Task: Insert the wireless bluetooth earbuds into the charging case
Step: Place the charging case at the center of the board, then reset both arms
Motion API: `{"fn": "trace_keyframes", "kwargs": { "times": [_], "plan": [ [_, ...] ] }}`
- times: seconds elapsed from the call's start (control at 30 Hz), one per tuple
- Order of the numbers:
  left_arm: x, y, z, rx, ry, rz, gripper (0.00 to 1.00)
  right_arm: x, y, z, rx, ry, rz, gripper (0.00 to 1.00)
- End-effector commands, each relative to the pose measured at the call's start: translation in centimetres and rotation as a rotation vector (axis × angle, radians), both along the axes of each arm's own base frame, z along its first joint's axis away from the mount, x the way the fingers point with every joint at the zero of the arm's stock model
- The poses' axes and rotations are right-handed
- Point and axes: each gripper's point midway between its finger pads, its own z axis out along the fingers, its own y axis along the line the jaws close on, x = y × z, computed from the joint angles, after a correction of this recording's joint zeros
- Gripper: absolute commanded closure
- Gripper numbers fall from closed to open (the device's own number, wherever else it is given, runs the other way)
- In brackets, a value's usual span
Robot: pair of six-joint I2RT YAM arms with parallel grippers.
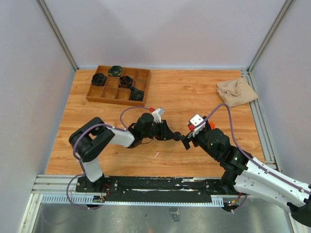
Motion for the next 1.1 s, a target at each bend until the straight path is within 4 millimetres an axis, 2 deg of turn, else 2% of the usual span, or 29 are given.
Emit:
{"fn": "trace_keyframes", "kwargs": {
  "times": [0.0, 0.1, 0.27, 0.43, 0.6, 0.7, 0.8, 1.07],
  "plan": [
    [0.1, -2.1, -1.2, 0.000, 0.050, -0.004, 0.80, 0.6, -1.3, 0.1, 0.022, -0.007, -0.076, 0.09],
    [0.3, -2.4, -2.3, 0.015, 0.075, 0.012, 0.73, 0.5, -1.6, 0.1, 0.019, -0.007, -0.081, 0.09],
    [0.8, -1.6, -4.3, 0.103, 0.100, 0.056, 0.63, 0.6, -1.8, 0.0, 0.012, -0.012, -0.089, 0.09],
    [1.3, 0.0, -4.8, 0.178, 0.079, 0.118, 0.46, 0.8, -2.0, 0.1, 0.008, -0.015, -0.105, 0.08],
    [2.2, 1.8, -4.3, 0.216, 0.052, 0.181, 0.36, 0.9, -2.5, 0.2, 0.000, -0.017, -0.131, 0.06],
    [3.0, 3.7, -3.6, 0.215, 0.043, 0.237, 0.32, 1.1, -3.4, 0.1, -0.010, -0.013, -0.177, 0.04],
    [3.9, 6.3, -2.9, 0.228, 0.029, 0.307, 0.28, 1.4, -4.8, 0.2, -0.016, -0.011, -0.259, 0.02],
    [5.4, 15.5, 0.8, 0.223, -0.018, 0.543, 0.19, 0.9, -8.3, 1.5, 0.020, -0.004, -0.409, 0.01]
  ]
}}
